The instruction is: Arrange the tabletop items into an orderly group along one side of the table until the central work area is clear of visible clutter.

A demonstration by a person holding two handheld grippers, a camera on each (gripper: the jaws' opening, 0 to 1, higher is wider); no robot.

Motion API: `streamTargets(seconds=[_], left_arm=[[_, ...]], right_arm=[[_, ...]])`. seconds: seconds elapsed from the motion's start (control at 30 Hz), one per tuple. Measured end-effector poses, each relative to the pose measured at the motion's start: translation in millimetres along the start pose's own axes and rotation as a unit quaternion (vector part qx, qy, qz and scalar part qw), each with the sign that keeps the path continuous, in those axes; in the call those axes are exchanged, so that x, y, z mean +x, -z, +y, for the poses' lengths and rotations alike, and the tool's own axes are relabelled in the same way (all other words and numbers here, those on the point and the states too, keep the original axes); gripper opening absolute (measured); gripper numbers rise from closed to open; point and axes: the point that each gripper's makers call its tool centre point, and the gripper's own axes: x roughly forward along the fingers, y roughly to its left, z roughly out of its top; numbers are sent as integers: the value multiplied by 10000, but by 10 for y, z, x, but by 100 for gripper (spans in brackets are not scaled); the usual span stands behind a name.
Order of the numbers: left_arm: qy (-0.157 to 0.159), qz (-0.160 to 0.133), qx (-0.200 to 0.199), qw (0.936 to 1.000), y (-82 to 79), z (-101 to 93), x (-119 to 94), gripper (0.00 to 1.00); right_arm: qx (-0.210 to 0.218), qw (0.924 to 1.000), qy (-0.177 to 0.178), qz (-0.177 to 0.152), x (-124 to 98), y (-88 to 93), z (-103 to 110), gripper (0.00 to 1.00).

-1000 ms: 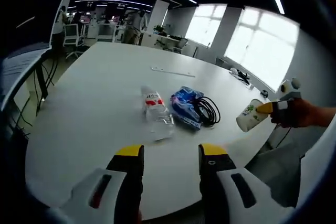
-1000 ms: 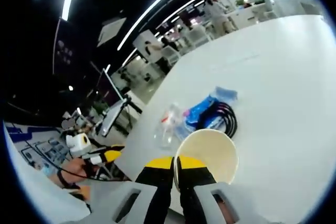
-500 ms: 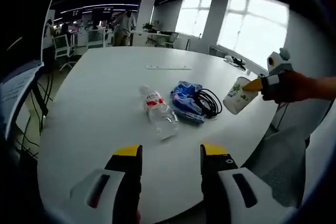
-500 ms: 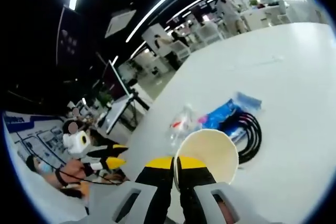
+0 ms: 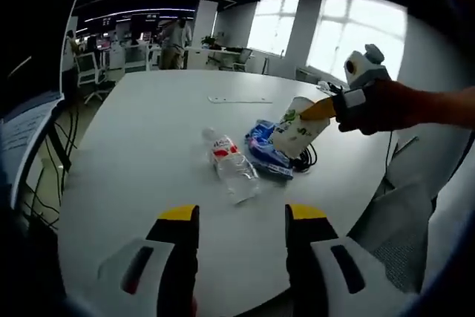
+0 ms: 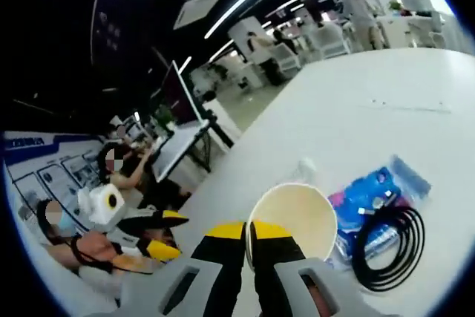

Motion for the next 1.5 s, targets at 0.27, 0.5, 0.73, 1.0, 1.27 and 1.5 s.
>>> streamTargets(seconds=[0.27,0.5,0.73,1.0,1.27,1.5], left_arm=[[-48,-165,-117,9998,-52,29,-82,45],[-81,-234,-213,9995,-31,33,-123,45],[-136,-334,-365,9987,-46,74,-155,45],[-106,-361,-399,9985,-55,67,-139,44],[-48,-377,-401,9985,-92,60,-82,44],[-21,-367,-488,9981,-83,80,-33,44]], right_arm=[[-353,9991,-223,110,422,-310,120,0],[-460,9984,-270,212,764,-475,159,0],[-644,9969,-49,450,1156,-558,56,0],[-1034,9912,481,670,1513,-704,-259,0],[-1829,9711,997,1165,1680,-656,-686,0],[-2228,9567,1199,1440,1732,-592,-925,0]])
